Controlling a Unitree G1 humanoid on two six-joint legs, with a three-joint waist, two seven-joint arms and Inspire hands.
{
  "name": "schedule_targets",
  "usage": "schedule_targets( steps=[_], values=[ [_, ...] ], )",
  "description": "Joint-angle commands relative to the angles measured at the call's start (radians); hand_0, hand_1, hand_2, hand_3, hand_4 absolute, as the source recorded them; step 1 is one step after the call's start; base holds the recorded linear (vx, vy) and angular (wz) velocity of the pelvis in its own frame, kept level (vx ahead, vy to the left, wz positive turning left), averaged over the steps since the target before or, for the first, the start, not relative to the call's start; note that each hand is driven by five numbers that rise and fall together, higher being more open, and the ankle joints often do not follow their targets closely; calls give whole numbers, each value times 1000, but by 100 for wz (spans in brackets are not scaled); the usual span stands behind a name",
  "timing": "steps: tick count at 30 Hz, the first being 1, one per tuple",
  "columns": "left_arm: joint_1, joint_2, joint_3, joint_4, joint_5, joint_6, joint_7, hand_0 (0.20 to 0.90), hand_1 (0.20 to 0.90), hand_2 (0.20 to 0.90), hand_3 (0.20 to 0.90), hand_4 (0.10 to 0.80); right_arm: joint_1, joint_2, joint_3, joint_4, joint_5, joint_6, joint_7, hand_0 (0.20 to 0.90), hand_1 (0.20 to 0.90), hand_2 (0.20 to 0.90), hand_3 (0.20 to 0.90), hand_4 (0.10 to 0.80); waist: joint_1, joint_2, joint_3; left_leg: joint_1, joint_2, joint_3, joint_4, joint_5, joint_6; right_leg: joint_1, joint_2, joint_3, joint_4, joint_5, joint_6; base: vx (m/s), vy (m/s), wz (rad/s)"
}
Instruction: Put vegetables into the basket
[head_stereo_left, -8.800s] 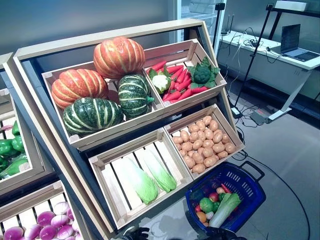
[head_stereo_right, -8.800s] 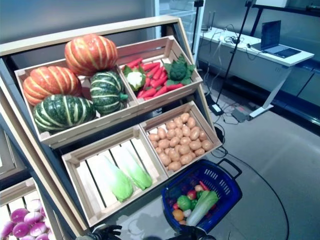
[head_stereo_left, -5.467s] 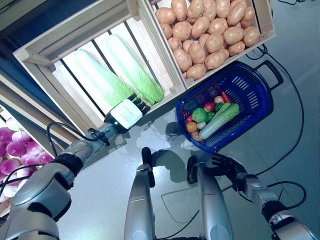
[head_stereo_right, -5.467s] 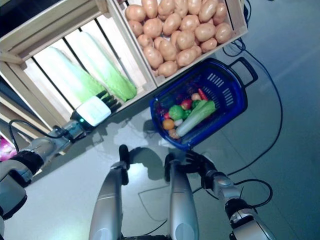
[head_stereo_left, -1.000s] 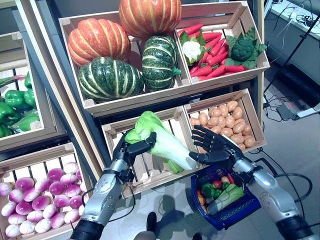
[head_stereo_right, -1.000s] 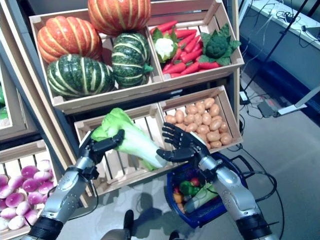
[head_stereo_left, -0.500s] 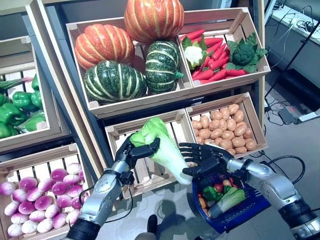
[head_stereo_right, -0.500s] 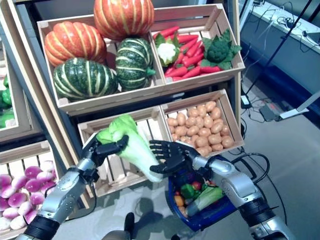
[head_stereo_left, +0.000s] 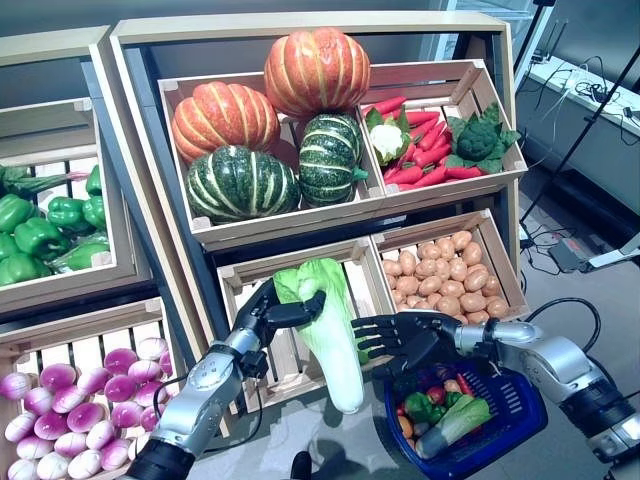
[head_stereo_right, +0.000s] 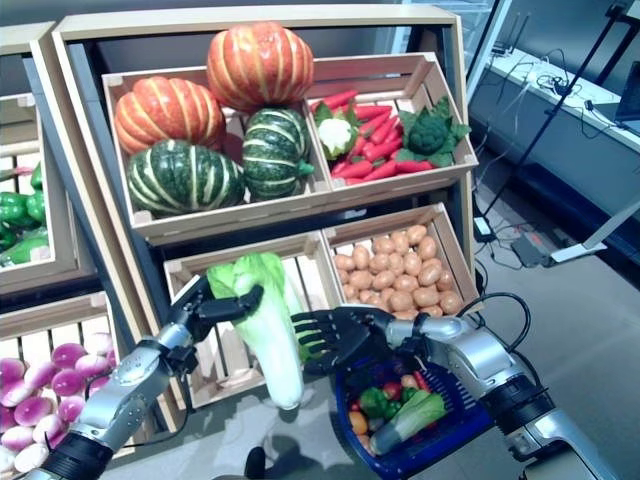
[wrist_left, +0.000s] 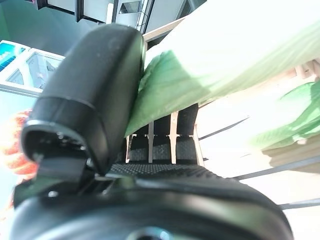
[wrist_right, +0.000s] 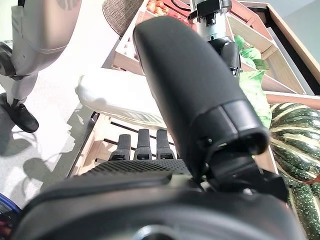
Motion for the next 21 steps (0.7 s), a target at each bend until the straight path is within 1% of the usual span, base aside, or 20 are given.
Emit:
schedule_targets(
  steps=[1, 2, 5, 6, 8, 11, 13, 16, 21],
  values=[
    [-139, -42, 25, -45, -88, -138, -15, 300, 300, 300, 300, 400, -32, 55, 71, -20, 63, -50, -98, 900, 900, 900, 900, 800, 19, -33, -82, 76, 14, 36, 1, -134, -37, -60, -75, 31, -9, 109, 13, 0, 0, 0],
    [-136, -41, 26, -46, -90, -140, -6, 300, 300, 300, 300, 400, -24, 62, 56, -25, 83, -49, -160, 900, 900, 900, 900, 800, 16, -32, -81, 77, 14, 37, 1, -134, -36, -61, -75, 35, -8, 109, 14, 0, 0, 0],
    [-133, -52, 35, -47, -80, -136, 10, 300, 300, 300, 300, 400, -3, 93, 17, -32, 120, -40, -266, 900, 900, 900, 900, 800, 10, -27, -77, 81, 14, 37, 1, -135, -34, -60, -74, 44, -7, 109, 14, 0, 0, 0],
    [-132, -53, 36, -49, -79, -136, 11, 300, 300, 300, 300, 400, 0, 97, 13, -34, 121, -39, -276, 900, 900, 900, 900, 800, 10, -27, -77, 81, 14, 37, 1, -135, -34, -60, -74, 45, -7, 109, 14, 0, 0, 0],
    [-130, -60, 36, -51, -72, -137, 23, 300, 300, 300, 300, 400, 19, 126, -4, -44, 144, -37, -343, 900, 900, 900, 900, 800, 7, -24, -74, 83, 15, 38, 1, -136, -32, -61, -74, 49, -6, 109, 15, 4, -2, -4],
    [-127, -65, 39, -61, -66, -132, 35, 300, 300, 300, 300, 400, 44, 155, -21, -62, 169, -22, -409, 900, 900, 900, 900, 800, 3, -21, -70, 83, 16, 42, 1, -135, -31, -61, -75, 52, -6, 109, 15, 0, 0, 0],
    [-129, -68, 39, -71, -61, -125, 47, 300, 300, 300, 300, 400, 55, 167, -25, -69, 175, -15, -430, 900, 900, 900, 900, 800, 2, -20, -68, 83, 16, 41, 1, -135, -32, -61, -76, 52, -7, 110, 16, 0, 0, 0],
    [-130, -68, 43, -83, -62, -113, 64, 300, 300, 300, 300, 400, 67, 185, -21, -82, 184, 19, -441, 900, 900, 900, 900, 800, 1, -19, -64, 82, 17, 41, 1, -136, -31, -62, -77, 52, -7, 110, 17, 0, 0, 0],
    [-129, -69, 45, -92, -59, -103, 70, 300, 300, 300, 300, 400, 68, 193, 10, -89, 204, 77, -387, 900, 900, 900, 900, 800, 5, -20, -63, 82, 18, 42, 1, -135, -31, -65, -77, 52, -2, 107, 15, 0, 0, 0]
  ],
)
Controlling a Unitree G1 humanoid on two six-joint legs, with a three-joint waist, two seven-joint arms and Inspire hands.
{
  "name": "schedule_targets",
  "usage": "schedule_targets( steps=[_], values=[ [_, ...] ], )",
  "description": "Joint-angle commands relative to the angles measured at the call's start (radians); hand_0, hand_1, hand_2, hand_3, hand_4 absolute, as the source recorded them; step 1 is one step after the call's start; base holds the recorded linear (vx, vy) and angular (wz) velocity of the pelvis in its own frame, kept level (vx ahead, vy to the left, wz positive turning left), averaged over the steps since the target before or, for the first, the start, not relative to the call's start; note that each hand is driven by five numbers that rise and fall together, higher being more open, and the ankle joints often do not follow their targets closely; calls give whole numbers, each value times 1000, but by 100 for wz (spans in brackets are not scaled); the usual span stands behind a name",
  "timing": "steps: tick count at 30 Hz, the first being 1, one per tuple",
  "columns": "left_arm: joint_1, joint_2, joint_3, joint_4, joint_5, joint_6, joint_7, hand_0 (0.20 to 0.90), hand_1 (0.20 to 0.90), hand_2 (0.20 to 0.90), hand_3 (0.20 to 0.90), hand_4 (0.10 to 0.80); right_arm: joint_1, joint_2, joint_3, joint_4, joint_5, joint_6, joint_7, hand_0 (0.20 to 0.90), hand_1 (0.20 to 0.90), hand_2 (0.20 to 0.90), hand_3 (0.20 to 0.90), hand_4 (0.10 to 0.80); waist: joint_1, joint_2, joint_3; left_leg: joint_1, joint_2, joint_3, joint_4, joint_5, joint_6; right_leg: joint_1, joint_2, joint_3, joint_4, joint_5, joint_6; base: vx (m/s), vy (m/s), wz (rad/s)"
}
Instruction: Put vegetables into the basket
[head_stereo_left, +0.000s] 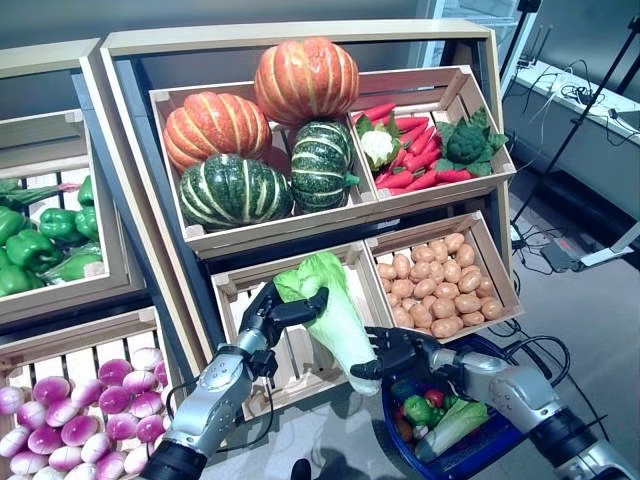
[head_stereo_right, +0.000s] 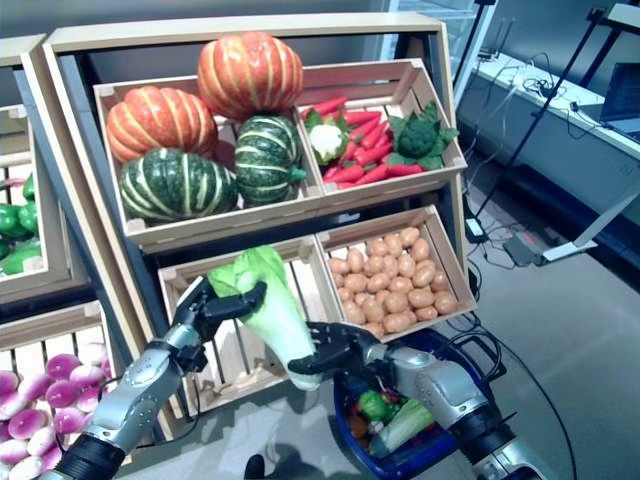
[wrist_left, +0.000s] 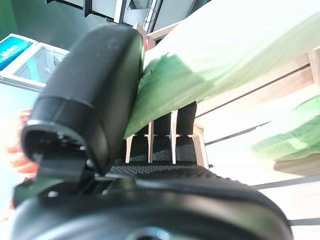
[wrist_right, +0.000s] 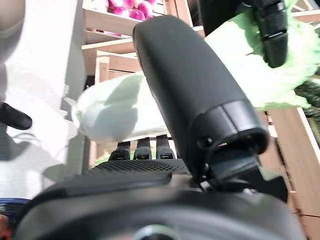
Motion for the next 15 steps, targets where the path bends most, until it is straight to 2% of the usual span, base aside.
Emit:
schedule_targets(
  steps=[1, 8, 15],
  values=[
    [-130, -3, 47, -96, -62, -98, -1, 300, 300, 300, 300, 400, -53, 14, 16, -86, 109, -2, 58, 900, 900, 900, 900, 800, 22, -21, -41, 82, 21, 39, 2, -133, -34, -65, -75, 24, 10, 106, 14, 0, 0, 0],
    [-131, -3, 35, -94, -62, -91, -8, 300, 300, 300, 300, 400, -62, 11, 73, -101, 173, 31, 233, 900, 900, 900, 900, 800, 33, -27, -45, 82, 21, 29, 2, -132, -37, -59, -75, 17, 10, 104, 12, 0, 0, 0],
    [-124, 3, 30, -93, -70, -83, -15, 300, 300, 300, 300, 400, -68, 3, 98, -112, 222, 7, 257, 900, 900, 900, 900, 800, 37, -28, -53, 81, 22, 26, 2, -132, -40, -59, -75, 17, 9, 103, 13, 0, 0, 0]
  ],
)
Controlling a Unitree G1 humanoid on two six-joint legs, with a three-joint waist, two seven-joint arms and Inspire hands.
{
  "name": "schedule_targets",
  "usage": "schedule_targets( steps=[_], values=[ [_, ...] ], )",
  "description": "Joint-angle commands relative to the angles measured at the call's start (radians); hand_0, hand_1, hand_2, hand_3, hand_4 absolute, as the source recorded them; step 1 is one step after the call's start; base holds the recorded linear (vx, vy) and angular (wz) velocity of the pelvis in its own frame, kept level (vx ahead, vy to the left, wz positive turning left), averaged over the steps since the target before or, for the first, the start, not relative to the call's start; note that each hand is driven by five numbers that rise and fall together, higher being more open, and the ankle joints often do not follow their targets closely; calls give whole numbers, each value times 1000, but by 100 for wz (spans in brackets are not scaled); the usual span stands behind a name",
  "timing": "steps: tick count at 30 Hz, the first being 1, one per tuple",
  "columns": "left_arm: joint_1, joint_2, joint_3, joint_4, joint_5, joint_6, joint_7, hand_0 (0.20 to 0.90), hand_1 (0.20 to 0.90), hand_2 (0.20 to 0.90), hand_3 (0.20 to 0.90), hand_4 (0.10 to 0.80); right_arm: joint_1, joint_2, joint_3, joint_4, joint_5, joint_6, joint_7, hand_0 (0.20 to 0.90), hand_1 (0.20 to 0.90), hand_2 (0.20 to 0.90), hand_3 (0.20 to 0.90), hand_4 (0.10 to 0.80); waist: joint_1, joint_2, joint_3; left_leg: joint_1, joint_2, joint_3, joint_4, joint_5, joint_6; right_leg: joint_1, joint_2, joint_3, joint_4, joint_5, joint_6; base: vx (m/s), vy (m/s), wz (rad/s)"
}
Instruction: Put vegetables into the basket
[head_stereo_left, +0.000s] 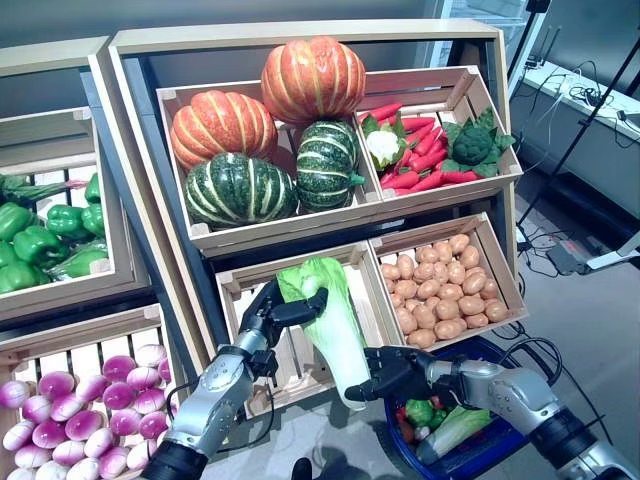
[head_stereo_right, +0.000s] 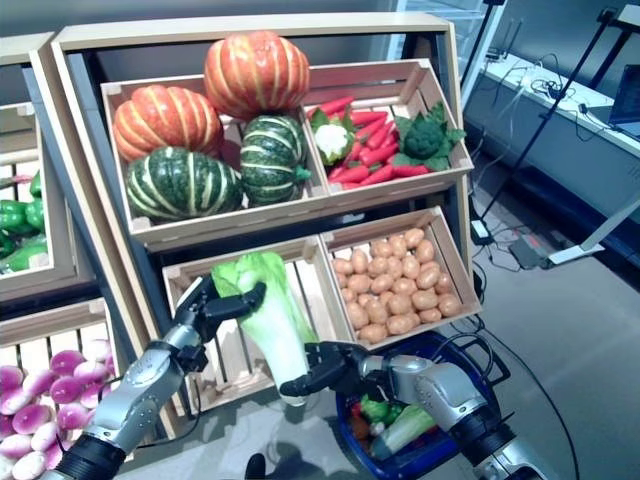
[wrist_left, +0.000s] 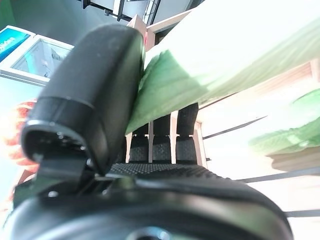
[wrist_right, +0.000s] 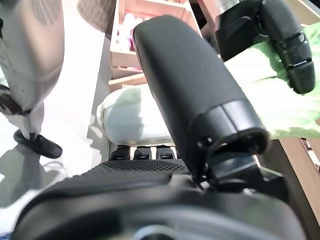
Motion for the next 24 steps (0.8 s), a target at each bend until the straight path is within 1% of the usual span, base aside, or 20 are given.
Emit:
schedule_targets(
  steps=[1, 2, 3, 4, 5, 6, 14, 18, 24],
  values=[
    [-122, 2, 28, -98, -72, -90, -19, 300, 300, 300, 300, 400, -65, 32, 50, -113, 161, -58, 135, 900, 900, 900, 900, 800, 21, -28, -55, 80, 23, 28, 2, -132, -38, -64, -75, 22, 12, 102, 12, 0, 0, 0],
    [-120, 4, 28, -98, -75, -89, -20, 300, 300, 300, 300, 400, -65, 31, 51, -117, 174, -64, 128, 900, 900, 900, 900, 800, 22, -27, -55, 79, 23, 27, 2, -131, -39, -65, -74, 23, 13, 101, 12, 0, 0, 0],
    [-118, 5, 28, -98, -80, -92, -24, 300, 300, 300, 300, 400, -62, 33, 49, -118, 199, -77, 126, 865, 865, 865, 865, 776, 22, -27, -53, 79, 24, 28, 2, -131, -38, -67, -74, 24, 15, 100, 12, 0, 0, 0],
    [-116, 6, 26, -97, -85, -94, -22, 300, 300, 300, 300, 400, -60, 36, 47, -117, 206, -86, 121, 479, 479, 479, 479, 519, 22, -26, -53, 80, 23, 28, 2, -131, -38, -67, -74, 24, 16, 100, 12, 0, 0, 0],
    [-116, 7, 26, -95, -86, -95, -23, 300, 300, 300, 300, 400, -59, 37, 47, -116, 210, -90, 118, 319, 319, 319, 319, 413, 22, -26, -53, 80, 23, 27, 2, -131, -38, -67, -74, 25, 17, 100, 12, 0, 0, 0],
    [-115, 7, 27, -90, -85, -97, -31, 300, 300, 300, 300, 400, -58, 41, 43, -117, 221, -97, 114, 300, 300, 300, 300, 400, 23, -26, -53, 80, 22, 25, 2, -132, -38, -66, -74, 24, 14, 100, 12, 0, 0, 0],
    [-107, -2, 15, -80, -96, -100, -44, 300, 300, 300, 300, 400, -50, 67, 38, -113, 242, -132, 96, 300, 300, 300, 300, 400, 22, -21, -53, 83, 20, 22, 2, -133, -34, -64, -75, 28, 19, 97, 12, 0, 0, 0],
    [-108, -6, 15, -76, -98, -97, -48, 300, 300, 300, 300, 400, -50, 77, 31, -103, 244, -142, 105, 300, 300, 300, 300, 400, 22, -21, -53, 85, 19, 22, 2, -134, -34, -61, -75, 28, 17, 97, 12, 0, 0, 0],
    [-108, -11, 12, -68, -98, -98, -52, 300, 300, 300, 300, 400, -47, 86, 23, -102, 271, -180, 68, 300, 300, 300, 300, 400, 21, -19, -53, 85, 19, 24, 2, -134, -34, -64, -76, 31, 20, 97, 12, 0, 0, 0]
  ],
)
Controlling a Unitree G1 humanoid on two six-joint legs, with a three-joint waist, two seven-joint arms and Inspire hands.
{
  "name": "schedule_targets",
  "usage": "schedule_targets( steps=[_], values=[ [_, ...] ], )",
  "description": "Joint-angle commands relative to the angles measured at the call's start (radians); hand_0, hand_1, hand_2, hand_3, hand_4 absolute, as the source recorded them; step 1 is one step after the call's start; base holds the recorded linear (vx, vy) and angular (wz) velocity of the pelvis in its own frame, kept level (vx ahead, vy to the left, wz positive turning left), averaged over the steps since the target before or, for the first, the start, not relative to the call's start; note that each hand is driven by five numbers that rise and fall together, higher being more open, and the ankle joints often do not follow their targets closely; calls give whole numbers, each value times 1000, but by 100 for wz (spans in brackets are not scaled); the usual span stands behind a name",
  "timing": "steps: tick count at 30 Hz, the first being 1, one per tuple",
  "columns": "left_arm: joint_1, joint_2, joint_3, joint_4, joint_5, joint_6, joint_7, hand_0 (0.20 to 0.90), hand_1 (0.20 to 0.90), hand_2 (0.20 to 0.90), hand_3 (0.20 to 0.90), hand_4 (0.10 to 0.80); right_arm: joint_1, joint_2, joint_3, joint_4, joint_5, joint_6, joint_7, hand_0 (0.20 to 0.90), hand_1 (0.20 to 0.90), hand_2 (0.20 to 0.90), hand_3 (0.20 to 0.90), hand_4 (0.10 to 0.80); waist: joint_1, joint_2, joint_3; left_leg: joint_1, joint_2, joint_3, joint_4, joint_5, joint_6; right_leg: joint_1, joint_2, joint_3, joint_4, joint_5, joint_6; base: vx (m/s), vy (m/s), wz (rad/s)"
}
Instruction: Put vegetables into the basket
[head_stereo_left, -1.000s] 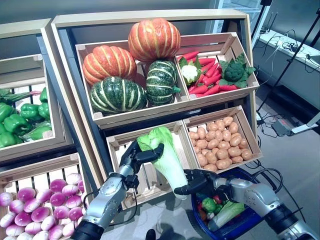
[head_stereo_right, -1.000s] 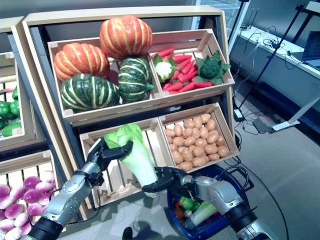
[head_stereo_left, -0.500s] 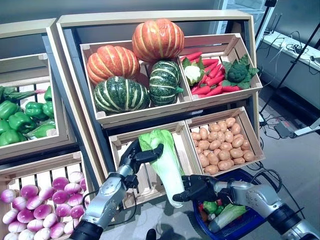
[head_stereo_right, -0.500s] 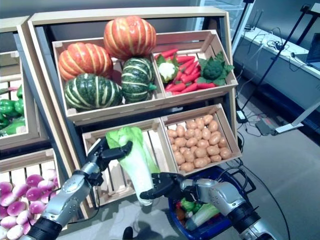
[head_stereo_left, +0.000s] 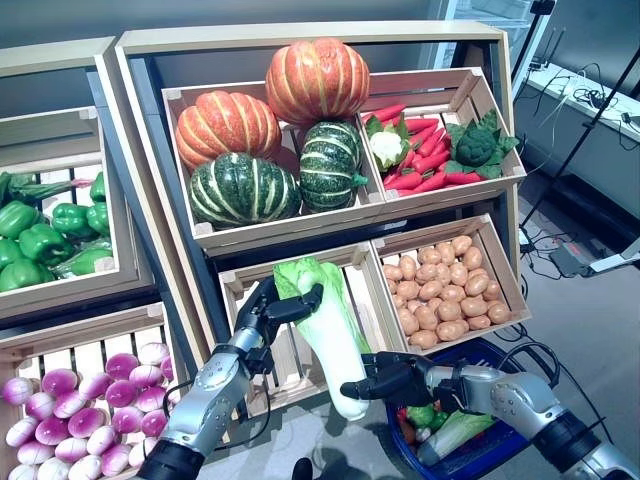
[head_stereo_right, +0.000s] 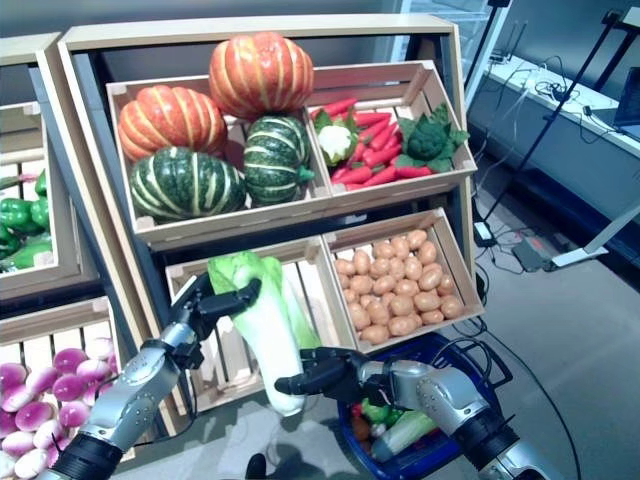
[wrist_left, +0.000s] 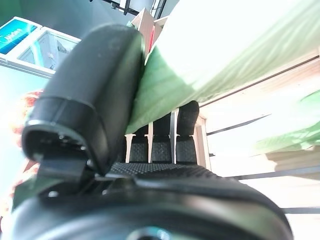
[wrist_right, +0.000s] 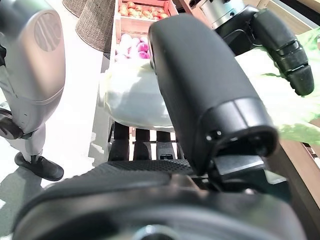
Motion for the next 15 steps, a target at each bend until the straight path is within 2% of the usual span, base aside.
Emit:
schedule_targets(
  steps=[1, 2, 3, 8, 11, 15],
  values=[
    [-105, -16, -5, -64, -63, -92, -48, 300, 300, 300, 300, 400, -58, 93, -8, -100, 186, -176, 67, 300, 300, 300, 300, 400, 20, -18, -52, 85, 20, 25, 2, -134, -34, -66, -76, 30, 21, 97, 12, 0, 0, 0],
    [-105, -18, -5, -62, -63, -91, -51, 432, 432, 432, 432, 488, -56, 95, -11, -98, 189, -188, 65, 300, 300, 300, 300, 400, 19, -18, -52, 85, 21, 26, 2, -134, -33, -66, -77, 30, 21, 97, 13, 0, 0, 0],
    [-104, -18, -4, -61, -67, -88, -58, 900, 900, 900, 900, 800, -54, 96, -18, -98, 195, -194, 60, 300, 300, 300, 300, 400, 19, -17, -52, 85, 21, 27, 2, -134, -34, -66, -77, 30, 22, 97, 13, 0, 0, 0],
    [-99, -14, 3, -65, -96, -82, -112, 900, 900, 900, 900, 800, -35, 101, -53, -109, 238, -259, 53, 300, 300, 300, 300, 400, 16, -14, -52, 88, 21, 29, 2, -135, -31, -68, -77, 36, 26, 94, 14, 0, 0, 0],
    [-96, -12, 0, -72, -113, -69, -153, 900, 900, 900, 900, 800, -19, 103, -87, -118, 251, -337, 79, 300, 300, 300, 300, 400, 12, -10, -50, 87, 23, 33, 2, -136, -31, -70, -77, 40, 29, 93, 14, 0, 0, 0],
    [-90, -13, 6, -73, -157, -46, -194, 900, 900, 900, 900, 800, -4, 118, -168, -135, 291, -441, 49, 300, 300, 300, 300, 400, 5, -4, -47, 92, 27, 38, 2, -140, -31, -73, -74, 47, 34, 88, 15, 0, 0, 0]
  ],
)
